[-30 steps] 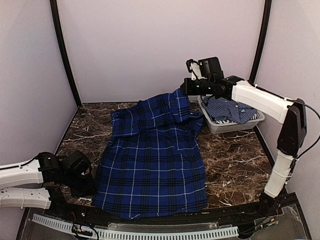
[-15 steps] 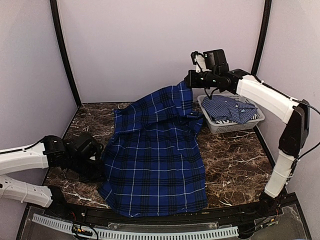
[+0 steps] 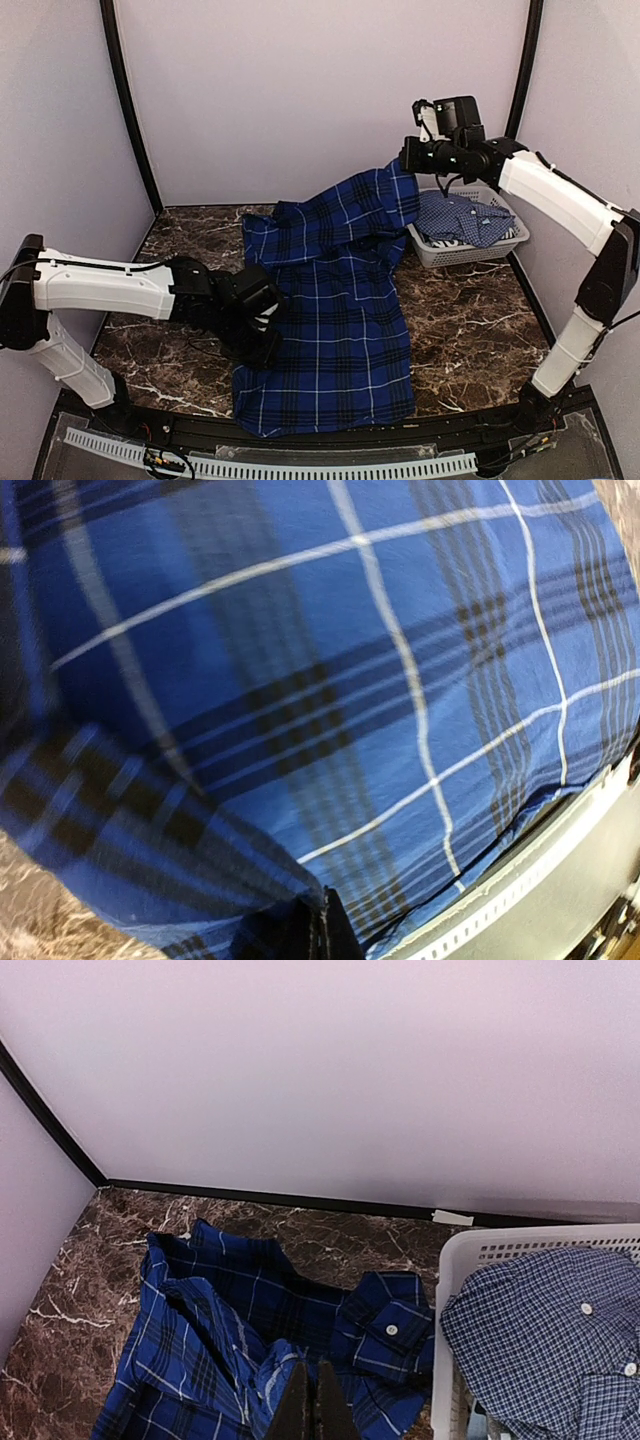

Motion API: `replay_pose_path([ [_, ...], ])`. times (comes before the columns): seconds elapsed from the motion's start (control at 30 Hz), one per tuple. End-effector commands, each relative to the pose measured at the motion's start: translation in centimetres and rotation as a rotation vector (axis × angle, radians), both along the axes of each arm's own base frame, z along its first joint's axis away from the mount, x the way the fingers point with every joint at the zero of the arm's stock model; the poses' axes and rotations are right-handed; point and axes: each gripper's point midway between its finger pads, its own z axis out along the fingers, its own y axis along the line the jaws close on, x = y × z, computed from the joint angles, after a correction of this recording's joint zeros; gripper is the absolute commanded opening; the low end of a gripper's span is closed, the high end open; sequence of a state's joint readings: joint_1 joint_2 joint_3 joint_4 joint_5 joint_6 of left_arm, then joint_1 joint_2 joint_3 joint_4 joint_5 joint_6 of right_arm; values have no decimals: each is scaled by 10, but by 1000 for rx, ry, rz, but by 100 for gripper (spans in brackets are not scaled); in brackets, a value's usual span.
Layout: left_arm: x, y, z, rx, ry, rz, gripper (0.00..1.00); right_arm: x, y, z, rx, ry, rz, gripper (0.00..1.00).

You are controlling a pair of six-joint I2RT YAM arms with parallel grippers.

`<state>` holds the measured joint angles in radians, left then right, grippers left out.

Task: Fold and stack the long sleeve shirts
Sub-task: Pick up the flattened shirt from the center of the board, then fold the flattened shirt at the center of the board.

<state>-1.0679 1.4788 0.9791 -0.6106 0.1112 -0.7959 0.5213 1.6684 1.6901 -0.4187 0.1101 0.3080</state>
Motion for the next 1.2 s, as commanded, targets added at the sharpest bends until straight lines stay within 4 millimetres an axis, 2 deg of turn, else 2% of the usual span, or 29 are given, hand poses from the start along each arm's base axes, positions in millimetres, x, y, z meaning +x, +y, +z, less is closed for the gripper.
replay_pose_path([
  [0.0, -6, -35, 4, -45, -11, -136, 0, -5, -30, 25, -5, -67, -75, 0],
  [0.2, -19, -58, 1, -65, 5, -228, 0, -16, -50, 27, -35, -71, -125, 0],
  [0.37, -29, -63, -4, -77, 42, -276, 0, -24, -61, 14, -53, -53, -151, 0],
  [0.6, -41, -68, -10, -84, 78, -334, 1, -34, -62, 6, -43, -32, -138, 0],
  [0.67, -41, -71, -9, -93, 79, -338, 7, -36, -59, -1, -32, -15, -118, 0],
  [0.8, -37, -78, 5, -130, 47, -332, 35, -42, -51, -15, -7, 16, -77, 0],
  [0.83, -36, -79, 12, -145, 36, -330, 44, -44, -49, -18, -2, 21, -66, 0],
  [0.97, -26, -87, 41, -212, -25, -321, 60, -48, -41, -33, -2, 53, -30, 0],
  [1.07, -9, -87, 61, -261, -77, -280, 64, -51, -34, -38, 0, 64, -7, 0],
  [1.13, 12, -77, 69, -276, -114, -211, 64, -56, -28, -40, 2, 68, 14, 0],
  [1.17, 31, -69, 70, -273, -132, -156, 64, -58, -25, -40, 4, 70, 21, 0],
])
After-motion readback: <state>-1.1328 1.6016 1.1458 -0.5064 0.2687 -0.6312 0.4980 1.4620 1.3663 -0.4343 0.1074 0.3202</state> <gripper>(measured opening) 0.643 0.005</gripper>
